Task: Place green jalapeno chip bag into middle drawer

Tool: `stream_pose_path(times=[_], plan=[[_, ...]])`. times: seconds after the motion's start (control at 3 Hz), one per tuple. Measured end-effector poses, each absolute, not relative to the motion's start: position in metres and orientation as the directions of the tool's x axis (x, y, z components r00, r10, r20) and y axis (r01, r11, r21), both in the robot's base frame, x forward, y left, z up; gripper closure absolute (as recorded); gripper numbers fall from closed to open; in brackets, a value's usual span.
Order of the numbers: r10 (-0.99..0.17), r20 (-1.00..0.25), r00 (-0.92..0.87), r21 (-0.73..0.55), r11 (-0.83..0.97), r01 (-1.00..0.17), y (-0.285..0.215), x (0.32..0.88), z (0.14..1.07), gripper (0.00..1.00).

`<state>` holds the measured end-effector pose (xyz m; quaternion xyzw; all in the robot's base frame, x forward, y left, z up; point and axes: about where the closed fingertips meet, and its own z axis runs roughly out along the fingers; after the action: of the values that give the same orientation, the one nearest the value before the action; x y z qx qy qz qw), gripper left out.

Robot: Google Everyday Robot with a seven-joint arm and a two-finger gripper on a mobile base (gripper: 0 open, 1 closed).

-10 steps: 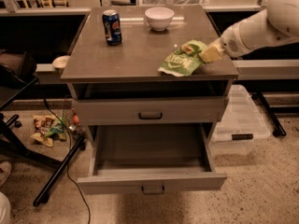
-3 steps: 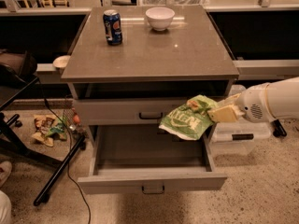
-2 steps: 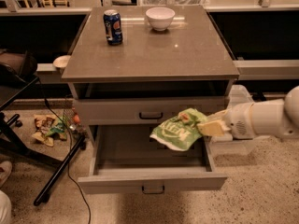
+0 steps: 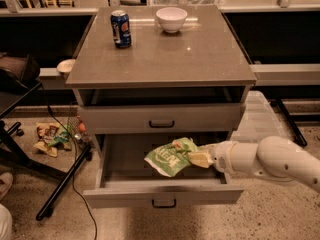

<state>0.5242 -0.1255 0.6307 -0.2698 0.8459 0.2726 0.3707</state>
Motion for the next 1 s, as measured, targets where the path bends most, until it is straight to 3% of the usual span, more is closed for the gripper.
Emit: stream_pose_path(times=[0.33, 1.0], plan=[[-0.198, -0.784, -0.588, 0.286, 0.726, -0.626, -0.107, 0.545, 0.584, 1.0], [-0.153, -0.764, -0.627, 0.345, 0.724, -0.597, -0.073, 0.567, 0.513, 0.58]])
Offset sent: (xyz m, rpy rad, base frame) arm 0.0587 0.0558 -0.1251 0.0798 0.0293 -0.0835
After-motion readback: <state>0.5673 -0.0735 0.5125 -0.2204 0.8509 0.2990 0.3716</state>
